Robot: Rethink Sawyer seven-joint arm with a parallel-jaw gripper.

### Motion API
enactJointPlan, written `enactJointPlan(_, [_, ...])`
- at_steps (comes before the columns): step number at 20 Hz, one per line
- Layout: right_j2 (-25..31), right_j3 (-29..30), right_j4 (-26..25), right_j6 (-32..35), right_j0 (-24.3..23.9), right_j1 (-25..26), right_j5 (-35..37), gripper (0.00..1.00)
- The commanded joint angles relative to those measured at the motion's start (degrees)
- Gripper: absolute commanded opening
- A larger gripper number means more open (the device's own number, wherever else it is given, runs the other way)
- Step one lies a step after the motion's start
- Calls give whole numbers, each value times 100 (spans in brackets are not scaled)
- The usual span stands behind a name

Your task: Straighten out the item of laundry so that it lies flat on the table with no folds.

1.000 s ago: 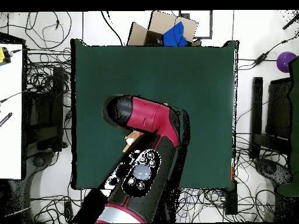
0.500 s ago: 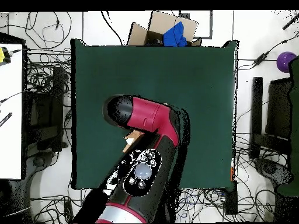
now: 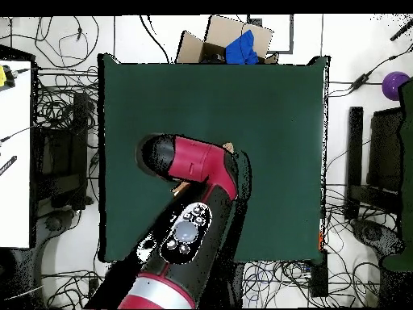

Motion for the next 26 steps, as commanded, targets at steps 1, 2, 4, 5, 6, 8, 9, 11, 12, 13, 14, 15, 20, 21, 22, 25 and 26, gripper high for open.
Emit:
enactJointPlan(1, [197,-32,150,1901,346,612,59,100])
enactJointPlan(2, [171,-77,179,1946,368,665,70,100])
enactJointPlan(4, [105,-204,253,2093,418,864,52,100])
enactJointPlan(5, [110,-210,294,2120,423,933,16,100])
enactJointPlan(6, [115,-184,314,2108,421,939,-22,100])
enactJointPlan(8, [78,-130,353,2119,440,943,-51,100])
enactJointPlan(9, [48,-118,363,2134,451,954,-63,100])
enactJointPlan(11, [45,-70,396,2131,434,962,-101,100])
enactJointPlan(12, [51,-53,408,2131,419,966,-108,100])
enactJointPlan(13, [36,-29,413,2141,405,986,-159,100])
enactJointPlan(14, [36,-11,418,2140,386,991,-181,100])
enactJointPlan(15, [58,40,419,2121,348,982,-246,100])
enactJointPlan(20, [-131,14,410,2304,359,1056,-24,100])
enactJointPlan(21, [-233,24,410,2407,398,1073,55,100])
enactJointPlan(22, [-265,32,408,2434,406,1077,82,100])
enactJointPlan(25, [-343,132,443,2544,440,1060,120,100])
enactJointPlan(26, [-387,130,452,2581,465,1061,184,100])
